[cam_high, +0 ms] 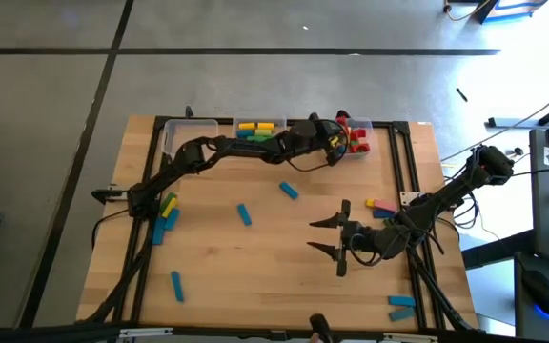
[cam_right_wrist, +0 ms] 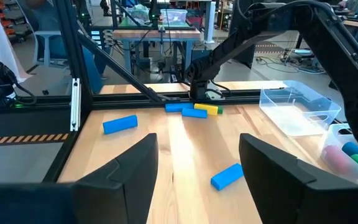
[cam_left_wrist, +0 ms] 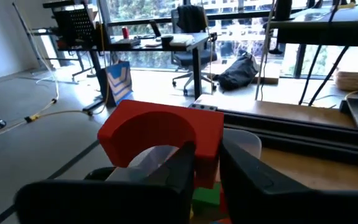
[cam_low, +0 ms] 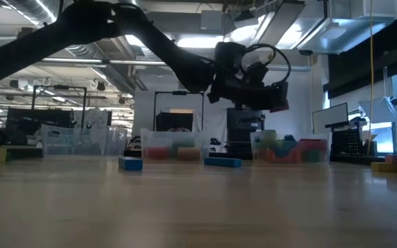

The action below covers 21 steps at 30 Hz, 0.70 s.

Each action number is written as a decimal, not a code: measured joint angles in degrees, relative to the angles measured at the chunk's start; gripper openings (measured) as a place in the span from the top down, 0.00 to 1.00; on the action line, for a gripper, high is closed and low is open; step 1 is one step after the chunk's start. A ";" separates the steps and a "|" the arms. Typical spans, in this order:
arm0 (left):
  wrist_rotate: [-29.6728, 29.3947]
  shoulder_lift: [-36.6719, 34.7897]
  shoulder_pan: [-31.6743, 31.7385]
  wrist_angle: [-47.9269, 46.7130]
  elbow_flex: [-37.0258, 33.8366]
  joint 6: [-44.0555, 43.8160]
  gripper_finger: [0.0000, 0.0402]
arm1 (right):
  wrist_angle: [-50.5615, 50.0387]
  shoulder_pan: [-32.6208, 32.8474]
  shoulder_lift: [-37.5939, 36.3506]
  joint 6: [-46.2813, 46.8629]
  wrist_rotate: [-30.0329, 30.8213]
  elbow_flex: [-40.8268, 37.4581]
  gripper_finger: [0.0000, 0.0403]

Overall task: Sort blocks by size
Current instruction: Put the red arch block into the right transparent bin, then put the blue rectangular block into the left transparent bin

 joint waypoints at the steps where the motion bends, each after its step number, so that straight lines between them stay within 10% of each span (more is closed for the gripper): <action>1: -0.33 -0.01 -0.03 -0.15 0.01 0.02 0.81 | 0.02 0.00 0.00 0.00 0.02 0.00 0.45; 9: -0.85 -1.53 -0.88 -5.84 0.01 -1.17 0.59 | -0.44 0.00 0.02 -0.05 0.37 0.00 0.45; 21: -4.10 -13.97 -2.27 -28.89 -0.06 3.19 0.56 | -1.38 0.07 0.02 0.17 0.35 0.00 0.45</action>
